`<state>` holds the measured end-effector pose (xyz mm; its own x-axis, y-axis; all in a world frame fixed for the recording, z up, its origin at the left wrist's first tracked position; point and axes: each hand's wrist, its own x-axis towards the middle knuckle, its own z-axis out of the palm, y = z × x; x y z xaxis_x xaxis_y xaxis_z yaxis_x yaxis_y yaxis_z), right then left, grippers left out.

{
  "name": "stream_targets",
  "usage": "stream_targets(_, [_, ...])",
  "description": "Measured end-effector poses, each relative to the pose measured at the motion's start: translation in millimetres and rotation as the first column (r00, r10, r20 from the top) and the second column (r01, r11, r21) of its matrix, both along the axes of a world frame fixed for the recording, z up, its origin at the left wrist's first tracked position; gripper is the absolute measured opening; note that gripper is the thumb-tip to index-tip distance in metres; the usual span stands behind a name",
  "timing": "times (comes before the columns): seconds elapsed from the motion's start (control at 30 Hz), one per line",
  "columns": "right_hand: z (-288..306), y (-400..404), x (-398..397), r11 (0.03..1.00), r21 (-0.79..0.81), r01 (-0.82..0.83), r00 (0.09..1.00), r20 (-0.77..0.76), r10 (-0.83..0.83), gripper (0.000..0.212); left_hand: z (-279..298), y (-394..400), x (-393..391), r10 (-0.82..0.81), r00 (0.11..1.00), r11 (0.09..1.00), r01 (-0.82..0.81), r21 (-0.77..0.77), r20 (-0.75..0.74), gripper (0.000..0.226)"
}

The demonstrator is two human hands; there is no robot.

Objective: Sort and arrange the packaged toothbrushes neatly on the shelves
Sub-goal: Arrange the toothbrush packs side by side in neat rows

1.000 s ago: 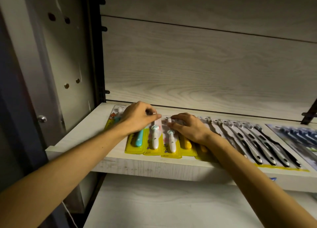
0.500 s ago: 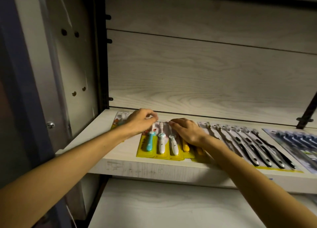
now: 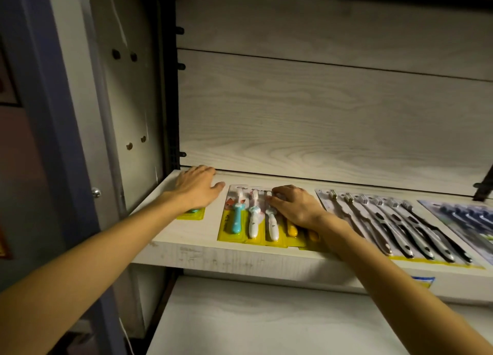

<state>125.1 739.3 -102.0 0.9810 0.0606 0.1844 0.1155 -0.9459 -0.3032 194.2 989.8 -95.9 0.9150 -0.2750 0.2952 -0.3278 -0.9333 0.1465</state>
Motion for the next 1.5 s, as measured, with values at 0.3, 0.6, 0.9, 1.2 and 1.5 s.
stream_targets(0.3, [-0.4,-0.4,-0.8,1.0,0.028,0.003,1.0,0.013,-0.003,0.046,1.5,15.6,5.5,-0.017,0.999,0.885,-0.005,-0.465,-0.042,0.012])
stream_targets(0.6, [-0.4,-0.1,-0.1,0.999,0.038,0.014,1.0,0.007,-0.014,0.048,9.0,-19.5,-16.3,-0.053,0.992,0.925,0.092,-0.367,0.116,0.015])
stream_targets(0.9, [2.2,0.6,-3.4,0.997,0.079,0.018,1.0,-0.006,-0.018,0.049,5.0,-26.8,-31.1,-0.02,0.984,0.978,0.056,-0.2,0.177,0.017])
stream_targets(1.2, [2.7,5.1,-9.0,0.999,0.001,0.043,0.997,-0.061,-0.043,0.051,-10.2,-32.4,-73.8,-0.11,0.974,0.993,0.115,0.013,-0.199,0.081])
stream_targets(1.5, [-4.6,6.9,-28.2,0.982,-0.188,-0.012,0.99,-0.142,-0.015,0.062,-11.5,-31.8,-107.5,-0.216,0.951,0.975,0.222,0.002,-0.22,0.074])
